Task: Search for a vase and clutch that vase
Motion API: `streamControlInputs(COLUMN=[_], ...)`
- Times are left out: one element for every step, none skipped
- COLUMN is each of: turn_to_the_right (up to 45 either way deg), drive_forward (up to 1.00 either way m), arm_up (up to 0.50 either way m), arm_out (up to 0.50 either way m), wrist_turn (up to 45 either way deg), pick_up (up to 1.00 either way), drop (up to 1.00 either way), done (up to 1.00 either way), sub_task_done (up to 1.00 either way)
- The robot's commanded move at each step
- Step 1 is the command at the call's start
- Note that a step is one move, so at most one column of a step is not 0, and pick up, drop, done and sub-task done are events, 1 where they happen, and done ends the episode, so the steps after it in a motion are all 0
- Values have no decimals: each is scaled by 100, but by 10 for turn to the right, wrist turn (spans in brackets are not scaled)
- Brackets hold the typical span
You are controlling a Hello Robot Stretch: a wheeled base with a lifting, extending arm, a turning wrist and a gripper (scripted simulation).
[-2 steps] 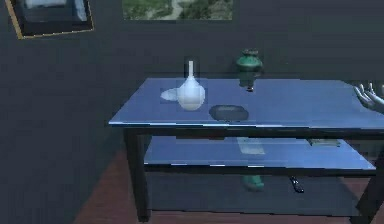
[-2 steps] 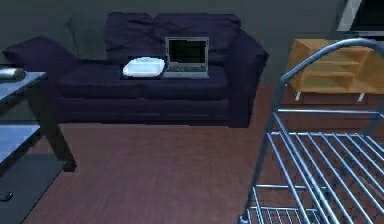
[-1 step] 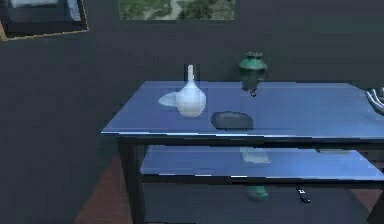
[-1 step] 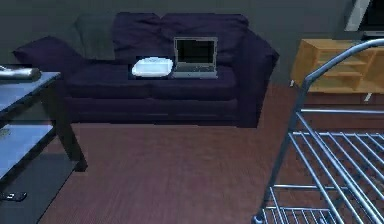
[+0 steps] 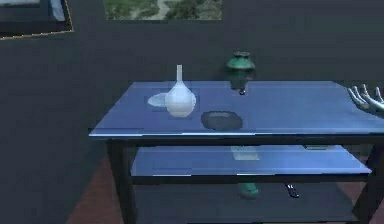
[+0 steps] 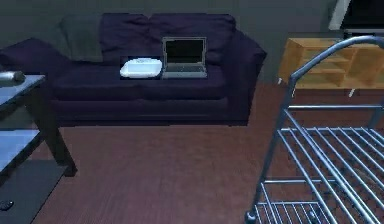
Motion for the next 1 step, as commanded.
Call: streamControlInputs(turn_to_the_right=[0], drive_forward=[20], arm_up=[0], arm_out=[0], wrist_turn=[0], pick_up=[0], drop=[0], done=[0], sub_task_done=[0])
